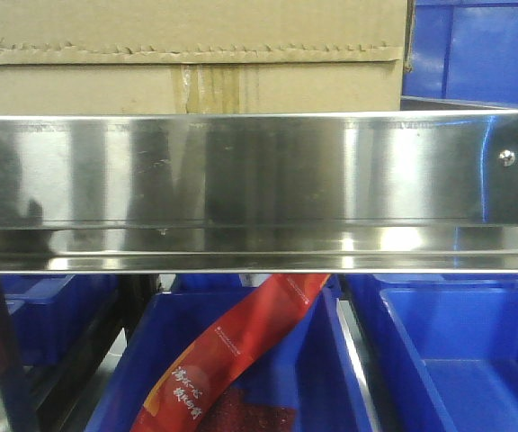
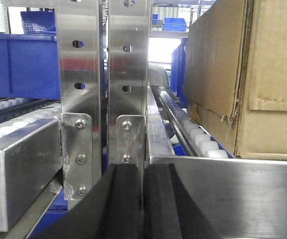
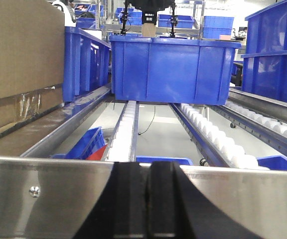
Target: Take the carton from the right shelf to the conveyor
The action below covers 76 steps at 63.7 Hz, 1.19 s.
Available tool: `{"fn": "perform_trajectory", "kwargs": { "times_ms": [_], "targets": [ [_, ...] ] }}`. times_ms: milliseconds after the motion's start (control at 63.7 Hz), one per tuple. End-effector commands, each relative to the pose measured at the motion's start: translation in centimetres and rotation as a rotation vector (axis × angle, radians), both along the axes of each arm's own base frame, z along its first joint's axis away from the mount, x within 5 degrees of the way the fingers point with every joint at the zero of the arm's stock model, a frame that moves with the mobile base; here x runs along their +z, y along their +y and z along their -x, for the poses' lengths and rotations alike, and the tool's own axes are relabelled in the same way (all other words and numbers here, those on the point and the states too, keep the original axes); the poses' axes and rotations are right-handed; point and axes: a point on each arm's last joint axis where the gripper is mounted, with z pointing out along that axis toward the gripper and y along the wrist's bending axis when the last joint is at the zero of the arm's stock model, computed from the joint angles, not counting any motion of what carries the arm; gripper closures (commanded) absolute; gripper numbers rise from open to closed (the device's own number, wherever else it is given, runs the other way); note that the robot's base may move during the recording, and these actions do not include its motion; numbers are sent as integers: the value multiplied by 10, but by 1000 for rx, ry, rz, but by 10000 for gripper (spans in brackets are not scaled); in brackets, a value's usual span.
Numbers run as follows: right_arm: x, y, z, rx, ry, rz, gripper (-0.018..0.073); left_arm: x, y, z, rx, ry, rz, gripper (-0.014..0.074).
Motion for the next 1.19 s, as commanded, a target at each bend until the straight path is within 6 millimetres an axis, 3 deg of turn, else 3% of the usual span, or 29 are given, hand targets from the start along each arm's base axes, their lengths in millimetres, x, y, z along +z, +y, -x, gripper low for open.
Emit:
{"fn": "perform_trajectory", "kwargs": {
  "times_ms": [0,848,1099,1178],
  "targets": [
    [3,0,1,-1,-28,-3,626,2,0,0,-7,-16,3,582],
    [8,-1,1,-10,-82,-4,626,7,-1,1,-8,-78,0,582],
    [10,-1,1,-14,-107,-5,626,16,-1,3,-10,-171,-2,582],
    [15,-1,2,-10,-107,-5,626,31,-1,6,-9,-174,-3,582]
  ]
}}
